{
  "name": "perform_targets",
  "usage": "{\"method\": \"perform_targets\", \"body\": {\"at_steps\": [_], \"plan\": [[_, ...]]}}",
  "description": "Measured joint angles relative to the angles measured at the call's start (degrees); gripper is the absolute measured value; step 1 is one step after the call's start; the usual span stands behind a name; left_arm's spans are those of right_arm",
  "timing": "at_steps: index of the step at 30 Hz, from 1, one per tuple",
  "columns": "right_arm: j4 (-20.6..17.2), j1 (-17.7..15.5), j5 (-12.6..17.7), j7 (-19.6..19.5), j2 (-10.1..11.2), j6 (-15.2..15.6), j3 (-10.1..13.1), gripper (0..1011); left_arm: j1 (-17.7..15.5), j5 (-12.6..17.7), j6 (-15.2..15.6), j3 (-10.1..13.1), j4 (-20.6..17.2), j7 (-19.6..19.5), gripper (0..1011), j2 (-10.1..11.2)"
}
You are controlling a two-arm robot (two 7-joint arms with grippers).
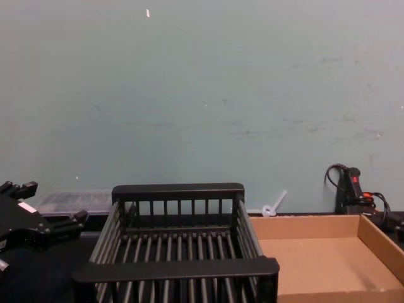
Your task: Pick up the white tape and place it into the black box , Pick up the silver tape and place it into the brown box.
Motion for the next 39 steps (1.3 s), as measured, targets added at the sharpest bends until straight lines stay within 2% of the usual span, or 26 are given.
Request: {"method": "perform_targets", "body": {"at_steps": [39], "plan": [[0.0,0.0,0.0,0.0,0.0,0.0,0.0,1003,0.0,0.0,0.0,0.0,0.0,0.0,1002,0.0]]}}
